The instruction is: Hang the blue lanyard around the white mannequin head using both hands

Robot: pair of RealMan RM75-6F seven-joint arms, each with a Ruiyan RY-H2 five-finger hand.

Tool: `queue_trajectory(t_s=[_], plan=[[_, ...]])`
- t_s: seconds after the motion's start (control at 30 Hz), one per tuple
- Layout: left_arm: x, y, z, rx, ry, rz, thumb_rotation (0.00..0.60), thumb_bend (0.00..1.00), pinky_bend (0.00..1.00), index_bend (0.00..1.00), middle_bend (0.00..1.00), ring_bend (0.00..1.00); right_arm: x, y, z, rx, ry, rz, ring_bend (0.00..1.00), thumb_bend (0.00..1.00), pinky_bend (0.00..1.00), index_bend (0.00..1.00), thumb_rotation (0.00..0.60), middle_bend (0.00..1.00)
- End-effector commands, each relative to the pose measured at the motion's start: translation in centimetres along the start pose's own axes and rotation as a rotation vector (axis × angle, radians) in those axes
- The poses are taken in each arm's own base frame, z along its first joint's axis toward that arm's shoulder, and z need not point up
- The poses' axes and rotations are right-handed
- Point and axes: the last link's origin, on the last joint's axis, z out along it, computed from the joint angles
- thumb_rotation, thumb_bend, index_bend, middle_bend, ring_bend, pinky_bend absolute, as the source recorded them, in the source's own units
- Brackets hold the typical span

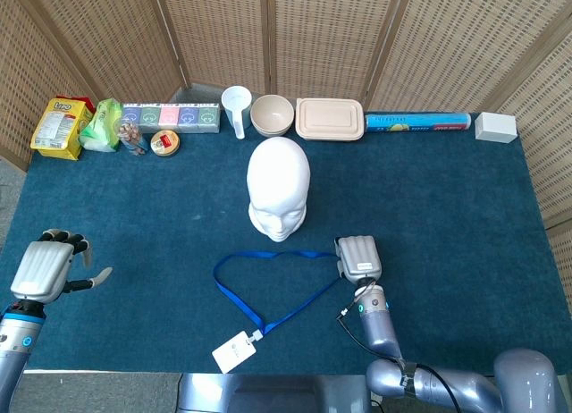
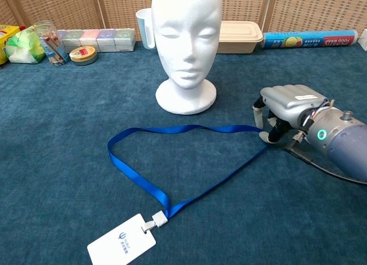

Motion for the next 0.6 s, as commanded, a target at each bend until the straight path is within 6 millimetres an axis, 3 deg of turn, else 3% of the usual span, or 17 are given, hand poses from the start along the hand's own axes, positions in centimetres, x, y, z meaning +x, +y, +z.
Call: queue_trajectory(t_s=[0.03,0.6], plan=[[-0.04,-0.05,-0.05,0.001,-0.003,-0.002,0.332,0.21,0.27,0.65,0.51,0.38,0.03,-0.20,0.08,0.003,0.002,-0.002,1.00,0.42,1.00,0.53,0.600,0.90],[-0.32,0.12,0.14,-0.008,-0.019,-0.001,0.332,0.21,0.27,0.65,0.51,0.38,0.23,-0.62,0.23,0.014,0.008,-0.027,1.00,0.47,1.00,0.57,0.600,0.91]])
